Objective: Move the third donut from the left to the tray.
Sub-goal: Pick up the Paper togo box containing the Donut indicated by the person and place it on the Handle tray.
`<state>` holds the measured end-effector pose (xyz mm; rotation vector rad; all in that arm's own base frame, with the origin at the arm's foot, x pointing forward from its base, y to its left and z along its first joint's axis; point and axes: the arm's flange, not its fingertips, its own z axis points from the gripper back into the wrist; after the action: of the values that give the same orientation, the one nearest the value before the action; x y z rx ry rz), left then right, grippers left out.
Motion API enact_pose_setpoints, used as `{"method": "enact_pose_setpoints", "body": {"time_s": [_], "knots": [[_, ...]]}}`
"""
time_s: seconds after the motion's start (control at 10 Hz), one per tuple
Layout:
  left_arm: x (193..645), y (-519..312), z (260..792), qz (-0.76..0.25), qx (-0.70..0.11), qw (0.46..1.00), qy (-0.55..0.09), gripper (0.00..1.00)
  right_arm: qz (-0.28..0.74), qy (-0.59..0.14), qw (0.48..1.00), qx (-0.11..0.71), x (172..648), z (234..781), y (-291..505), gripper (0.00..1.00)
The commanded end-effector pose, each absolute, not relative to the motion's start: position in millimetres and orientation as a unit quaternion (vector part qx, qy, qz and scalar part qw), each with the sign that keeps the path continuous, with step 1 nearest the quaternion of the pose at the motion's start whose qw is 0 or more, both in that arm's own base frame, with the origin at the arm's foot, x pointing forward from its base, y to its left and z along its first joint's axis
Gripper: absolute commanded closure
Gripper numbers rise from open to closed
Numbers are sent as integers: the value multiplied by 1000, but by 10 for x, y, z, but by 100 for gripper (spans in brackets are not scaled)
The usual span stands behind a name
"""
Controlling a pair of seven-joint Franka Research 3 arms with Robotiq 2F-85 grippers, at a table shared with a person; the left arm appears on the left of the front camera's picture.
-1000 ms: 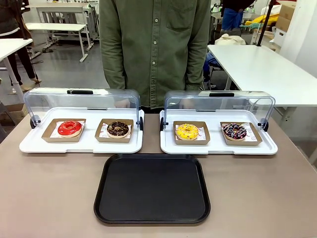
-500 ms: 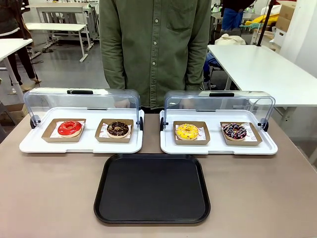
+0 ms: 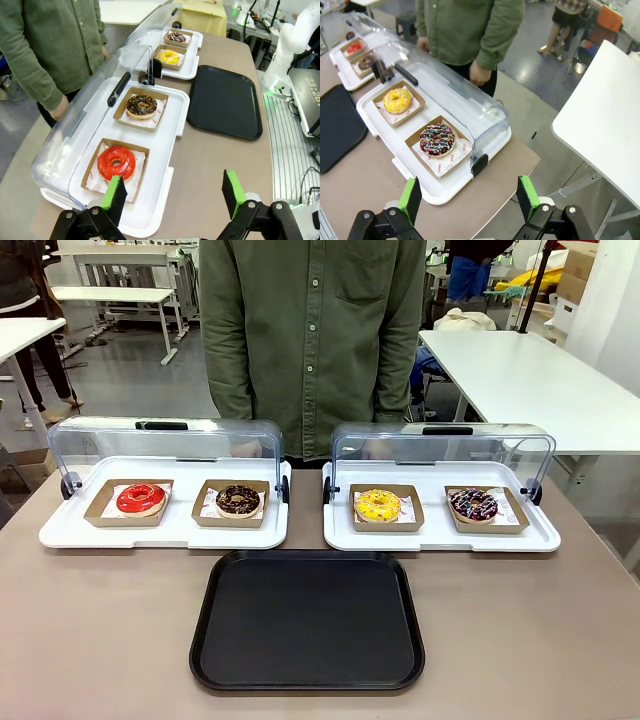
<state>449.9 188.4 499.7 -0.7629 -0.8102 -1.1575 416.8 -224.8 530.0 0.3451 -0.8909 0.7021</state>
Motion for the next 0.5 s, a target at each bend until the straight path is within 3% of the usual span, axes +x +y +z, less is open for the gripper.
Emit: {"method": "enact_pose_setpoints", "body": {"time_s": [0.0, 0.4], "knots": [[4496, 1887, 5004, -519, -341, 694, -364, 0, 338, -435, 818, 163, 4186, 5288, -2257, 0], [4496, 1887, 5004, -519, -341, 694, -364, 0, 338, -435, 818, 163, 4186, 5288, -2257, 0]]}}
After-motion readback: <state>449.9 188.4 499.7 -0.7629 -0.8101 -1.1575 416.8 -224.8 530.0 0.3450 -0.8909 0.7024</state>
